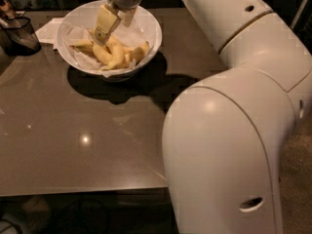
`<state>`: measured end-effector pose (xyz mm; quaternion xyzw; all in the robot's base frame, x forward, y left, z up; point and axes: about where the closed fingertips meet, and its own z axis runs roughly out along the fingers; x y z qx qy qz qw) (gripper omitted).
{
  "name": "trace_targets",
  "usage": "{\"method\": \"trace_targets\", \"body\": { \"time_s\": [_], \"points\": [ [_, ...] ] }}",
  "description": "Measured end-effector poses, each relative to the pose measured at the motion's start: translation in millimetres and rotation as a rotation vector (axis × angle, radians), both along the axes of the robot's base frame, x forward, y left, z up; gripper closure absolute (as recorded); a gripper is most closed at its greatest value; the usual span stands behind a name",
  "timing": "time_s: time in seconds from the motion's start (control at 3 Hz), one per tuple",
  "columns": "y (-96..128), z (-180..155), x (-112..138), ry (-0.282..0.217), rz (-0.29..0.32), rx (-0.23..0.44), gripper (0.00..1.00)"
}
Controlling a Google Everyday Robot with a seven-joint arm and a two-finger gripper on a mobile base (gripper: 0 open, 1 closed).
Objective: Pick banana from white bowl
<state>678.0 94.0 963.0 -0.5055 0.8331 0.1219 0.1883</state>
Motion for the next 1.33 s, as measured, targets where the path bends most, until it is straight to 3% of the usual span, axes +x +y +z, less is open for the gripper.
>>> {"method": "trace_targets", "body": {
  "time_s": [0.67,1.33],
  "points": [
    [9.4,-12.6,9.4,0.034,-0.032,0.0,0.26],
    [13.7,-26.4,16.0,0.095,-0.074,0.031,0.3]
  ]
}}
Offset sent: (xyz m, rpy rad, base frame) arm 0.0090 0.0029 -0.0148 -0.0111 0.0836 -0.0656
